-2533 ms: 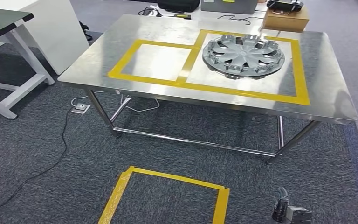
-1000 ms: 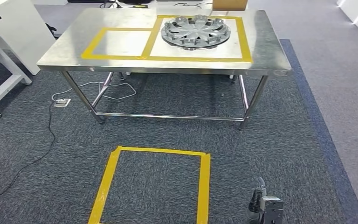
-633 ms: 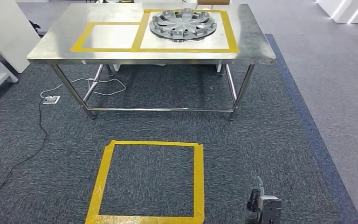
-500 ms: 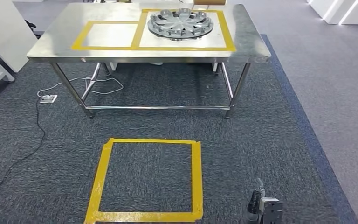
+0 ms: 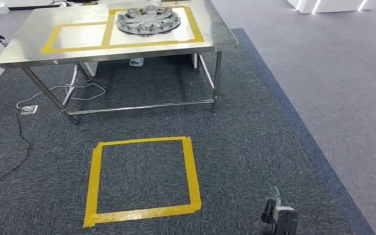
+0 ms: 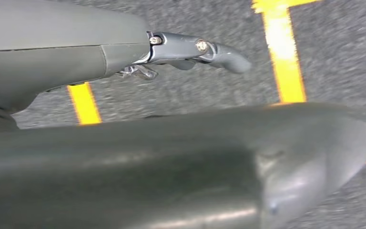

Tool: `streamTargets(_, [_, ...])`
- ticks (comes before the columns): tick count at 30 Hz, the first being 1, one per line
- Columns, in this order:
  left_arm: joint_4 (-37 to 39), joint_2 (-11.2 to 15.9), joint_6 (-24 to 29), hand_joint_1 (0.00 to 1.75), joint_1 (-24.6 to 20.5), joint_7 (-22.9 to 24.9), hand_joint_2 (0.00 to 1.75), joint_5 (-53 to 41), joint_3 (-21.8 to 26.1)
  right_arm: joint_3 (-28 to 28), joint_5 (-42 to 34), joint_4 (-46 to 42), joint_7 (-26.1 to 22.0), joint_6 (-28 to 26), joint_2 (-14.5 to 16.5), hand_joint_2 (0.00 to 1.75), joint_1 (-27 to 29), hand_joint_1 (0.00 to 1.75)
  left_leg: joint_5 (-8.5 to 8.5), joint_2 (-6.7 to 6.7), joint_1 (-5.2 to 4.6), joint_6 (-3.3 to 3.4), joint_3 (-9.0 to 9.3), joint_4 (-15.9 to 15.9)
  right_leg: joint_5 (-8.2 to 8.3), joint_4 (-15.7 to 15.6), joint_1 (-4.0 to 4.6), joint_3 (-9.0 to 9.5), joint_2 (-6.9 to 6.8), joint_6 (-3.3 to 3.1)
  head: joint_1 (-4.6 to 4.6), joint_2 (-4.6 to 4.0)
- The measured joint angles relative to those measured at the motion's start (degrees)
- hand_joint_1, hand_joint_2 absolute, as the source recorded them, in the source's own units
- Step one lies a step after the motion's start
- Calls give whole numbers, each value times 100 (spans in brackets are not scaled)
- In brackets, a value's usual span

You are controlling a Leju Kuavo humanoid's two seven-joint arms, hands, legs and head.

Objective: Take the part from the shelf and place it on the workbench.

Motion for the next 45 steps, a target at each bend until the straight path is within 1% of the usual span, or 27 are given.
streamTargets(1, [0, 2, -3, 0, 10, 0, 0, -1, 0, 9, -2, 4, 0, -2, 0, 0, -3, 0, -293, -65, -2, -2, -43, 388, 84, 13, 13, -102, 41, -26, -19, 0])
streamTargets(2, [0, 4, -7, 0, 11, 0, 0, -1, 0, 20, -1, 9, 0, -3, 0, 0, -5, 0, -435, -93, -6, 3, -55, 728, 162, 39, 30, -201, 82, -36, -36, 0])
streamTargets(4, [0, 12, -8, 0, -3, 0, 0, -1, 0, 33, -1, 17, 1, -6, 0, 0, -4, 0, -283, -112, -19, 44, 106, 956, 302, 131, 62, -432, 170, -38, -46, 0])
streamTargets(6, [-3, 26, -4, 0, -10, 0, 0, -1, 0, 39, -2, 19, 0, -9, 1, 0, -6, 0, -11, -220, -53, 151, 615, 410, 421, 247, 76, -680, 271, -20, -45, 0])
streamTargets(8, [-9, 45, -2, 0, -13, -2, 0, -1, 0, 49, -3, 20, -1, -11, 1, 0, -14, 0, -93, -409, -90, 255, 1198, -448, 519, 335, 77, -842, 359, 25, -47, 0])
streamTargets(10, [-13, 52, -1, 0, -22, -7, 0, -1, 0, 58, -3, 20, -2, -14, 0, 0, -18, 0, -213, -467, -124, 280, 1427, -872, 636, 343, 53, -910, 434, 90, -61, 0])
streamTargets(12, [-13, 42, -6, 0, -30, -9, 0, -4, 0, 58, -1, 23, -3, -16, -3, 0, -12, 0, -104, -362, -119, 296, 1363, -946, 687, 328, 34, -986, 463, 152, -73, 0])
streamTargets(13, [-14, 40, -9, 0, -33, -10, 0, -7, 0, 56, -2, 27, -2, -21, -6, 0, -11, 0, -24, -300, -105, 325, 1297, -971, 556, 408, 32, -1040, 411, 179, -62, 0])
streamTargets(16, [-15, 42, -9, 0, -20, -13, 0, -16, 2, 56, -3, 35, -2, -37, -14, 0, -19, 0, 197, -101, -79, 363, 1034, -989, -314, 1241, -13, -1273, 179, 278, -6, 0])
streamTargets(17, [-14, 42, -9, 0, -14, -13, 0, -16, 3, 56, -4, 37, -2, -39, -17, 0, -19, 0, 266, -32, -76, 349, 941, -977, -476, 1599, -35, -1327, 151, 317, 1, 0])
streamTargets(18, [-14, 41, -10, 0, -13, -14, 0, -16, 4, 56, -4, 39, -2, -40, -20, 0, -18, 0, 335, 37, -70, 333, 833, -952, -472, 1874, -58, -1321, 138, 355, 2, 0])
streamTargets(19, [-13, 41, -10, 0, -17, -14, 0, -16, 4, 56, -5, 42, -2, -41, -22, 0, -17, 0, 396, 102, -59, 309, 719, -917, -321, 1986, -81, -1241, 126, 390, 3, 0])
streamTargets(21, [-14, 41, -12, 0, -34, -15, 0, -16, 4, 58, -5, 45, -2, -41, -24, 0, -20, 0, 493, 214, -34, 241, 497, -805, 31, 1619, -132, -780, 48, 461, 3, 0])
streamTargets(22, [-15, 43, -13, 0, -41, -16, 0, -16, 4, 65, -7, 46, -2, -41, -24, 0, -30, 0, 525, 252, -28, 201, 410, -736, 32, 1192, -145, -422, -26, 490, 12, 0])
streamTargets(24, [-19, 45, -13, 0, -55, -22, 0, -16, 6, 81, -15, 45, -4, -41, -24, 0, -61, 0, 603, 316, -25, 113, 303, -626, -218, 422, -131, 91, -117, 439, 16, 0])
streamTargets(25, [-20, 46, -13, 0, -59, -26, 0, -16, 7, 86, -21, 45, -5, -41, -25, 0, -67, 0, 654, 347, -14, 66, 272, -608, -324, 234, -105, 173, -113, 376, 17, 0])
streamTargets(27, [-20, 44, -14, 0, -63, -30, 0, -17, 13, 84, -31, 50, -4, -42, -27, 0, -40, 0, 714, 364, 25, -24, 236, -609, -304, 201, -74, 64, -63, 221, 3, 0])
streamTargets(29, [-20, 44, -15, 0, -40, -31, 0, -17, 23, 82, -38, 57, -2, -46, -29, 0, -14, 0, 382, 186, 49, -82, 162, -399, -178, 202, -63, -74, -21, 97, -16, 0])
streamTargets(32, [-20, 39, -15, 0, -4, -31, 0, -17, 37, 86, -45, 64, -3, -50, -29, 0, -21, 0, -483, -75, 23, -65, -13, 619, 47, 214, -4, -326, 85, -7, -88, 0])
streamTargets(33, [-20, 38, -15, 0, -4, -31, 0, -17, 40, 86, -45, 66, -2, -50, -30, 0, -18, 0, -569, -94, 4, -35, -11, 886, 120, 227, 28, -407, 127, -24, -103, 0])
streamTargets(34, [-20, 38, -15, 0, -6, -31, 0, -17, 43, 85, -46, 68, -2, -50, -30, 0, -15, 0, -522, -101, -20, 6, 63, 987, 189, 243, 59, -488, 170, -35, -110, 0])
streamTargets(35, [-20, 38, -15, 0, -8, -31, 0, -16, 46, 84, -46, 69, -2, -50, -31, 0, -13, 0, -382, -114, -52, 59, 229, 875, 252, 262, 89, -566, 219, -43, -110, 0])
streamTargets(37, [-21, 50, -14, 0, -9, -32, 0, -17, 58, 87, -47, 70, -3, -50, -30, 0, -17, 0, -142, -249, -129, 233, 793, 115, 361, 290, 137, -706, 319, -44, -110, 0])
streamTargets(39, [-23, 66, -13, 0, -13, -35, 0, -18, 74, 92, -47, 70, -4, -50, -30, 0, -27, 0, -137, -399, -181, 372, 1249, -639, 468, 299, 152, -791, 407, -15, -108, 0])
streamTargets(42, [-23, 56, -15, 0, -22, -37, 0, -19, 85, 94, -47, 72, -4, -51, -33, 0, -20, 0, -119, -350, -196, 403, 1304, -917, 604, 307, 126, -889, 499, 57, -124, 0])
streamTargets(43, [-23, 49, -15, 0, -25, -37, 0, -19, 87, 94, -48, 73, -5, -53, -36, 0, -13, 0, -62, -299, -182, 411, 1269, -956, 550, 356, 126, -940, 475, 85, -126, 0])
streamTargets(45, [-22, 37, -15, 0, -25, -36, 0, -20, 90, 92, -49, 76, -5, -56, -43, 0, -18, 0, 70, -178, -140, 431, 1154, -1005, 126, 735, 108, -1110, 341, 152, -93, 0])
